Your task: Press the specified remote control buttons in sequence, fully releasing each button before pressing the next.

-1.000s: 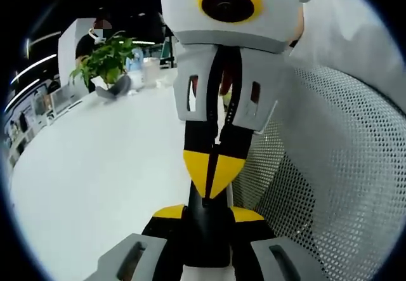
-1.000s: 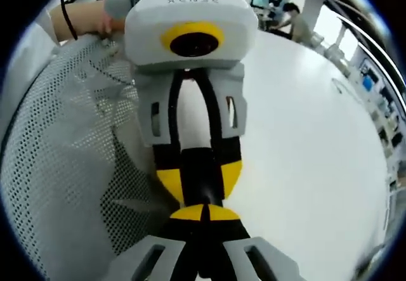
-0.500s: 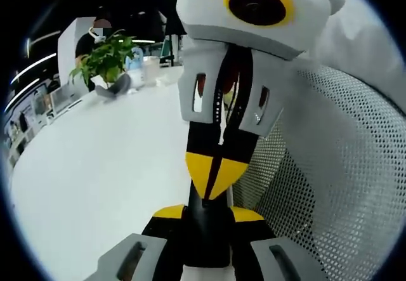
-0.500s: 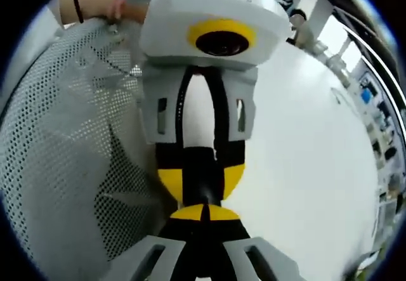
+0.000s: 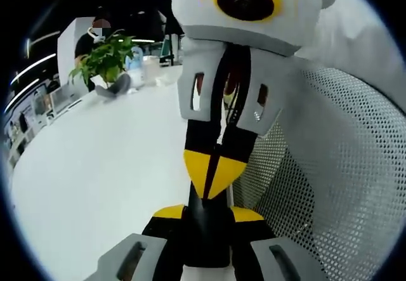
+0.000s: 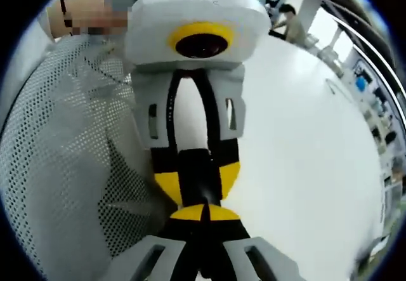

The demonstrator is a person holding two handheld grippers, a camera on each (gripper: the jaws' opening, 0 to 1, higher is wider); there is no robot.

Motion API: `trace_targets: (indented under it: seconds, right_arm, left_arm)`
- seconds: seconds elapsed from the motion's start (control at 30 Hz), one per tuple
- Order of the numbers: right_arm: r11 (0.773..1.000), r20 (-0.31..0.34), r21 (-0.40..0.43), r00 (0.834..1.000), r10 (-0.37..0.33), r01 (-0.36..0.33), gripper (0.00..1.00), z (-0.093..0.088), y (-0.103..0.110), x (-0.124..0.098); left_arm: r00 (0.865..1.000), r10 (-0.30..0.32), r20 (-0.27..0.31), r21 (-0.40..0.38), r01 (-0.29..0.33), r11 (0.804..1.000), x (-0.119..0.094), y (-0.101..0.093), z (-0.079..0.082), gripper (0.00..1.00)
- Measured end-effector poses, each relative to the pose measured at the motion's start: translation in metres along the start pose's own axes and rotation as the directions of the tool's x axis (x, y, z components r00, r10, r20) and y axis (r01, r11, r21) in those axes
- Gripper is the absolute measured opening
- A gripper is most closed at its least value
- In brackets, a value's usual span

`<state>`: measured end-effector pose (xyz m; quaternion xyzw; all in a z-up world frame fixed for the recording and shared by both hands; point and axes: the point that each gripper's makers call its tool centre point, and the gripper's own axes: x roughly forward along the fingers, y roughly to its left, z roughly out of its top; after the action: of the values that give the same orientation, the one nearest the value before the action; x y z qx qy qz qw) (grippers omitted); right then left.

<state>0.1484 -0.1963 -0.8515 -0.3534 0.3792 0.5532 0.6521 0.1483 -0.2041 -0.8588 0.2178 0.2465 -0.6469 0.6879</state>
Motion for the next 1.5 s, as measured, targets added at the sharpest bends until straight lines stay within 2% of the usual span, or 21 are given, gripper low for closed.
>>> trace_targets:
  seconds: [0.23, 0.83, 1.1, 1.23, 1.33, 1.5]
  right_arm:
    - [1.000, 0.025, -0.008, 0.999, 0.022, -0.022, 0.00, 0.0080, 0.0057, 0.0032]
    - [0.998, -0.006, -0.062, 1.000, 0.010, -0.011, 0.00, 0.0062, 0.0045, 0.0062]
    - [0.997, -0.002, -0.050, 0.998, 0.062, -0.062, 0.00, 0.0059, 0.0033, 0.0055]
    - [0.994, 0.025, -0.068, 0.996, 0.089, -0.087, 0.00, 0.0052, 0.0048, 0.0047]
    - [0.995, 0.052, -0.046, 0.994, 0.095, -0.093, 0.00, 0.0055, 0.0047, 0.0042]
    - [0.993, 0.084, -0.032, 0.989, 0.118, -0.116, 0.00, 0.0063, 0.0044, 0.0038]
  left_arm:
    - [1.000, 0.000, 0.001, -0.001, 0.000, 1.000, 0.0000, 0.0000, 0.0002, 0.25]
    - [1.000, 0.002, 0.003, -0.005, -0.002, 1.000, 0.0005, 0.0002, -0.0001, 0.25]
    - [1.000, 0.020, 0.002, -0.015, -0.020, 1.000, 0.0012, 0.0007, -0.0001, 0.25]
    - [0.999, 0.035, -0.003, -0.023, -0.035, 0.999, 0.0013, 0.0005, 0.0008, 0.25]
    - [0.999, 0.042, -0.017, -0.022, -0.043, 0.999, 0.0016, 0.0007, 0.0008, 0.25]
    - [0.999, 0.040, -0.007, -0.026, -0.040, 0.999, 0.0009, 0.0012, 0.0001, 0.25]
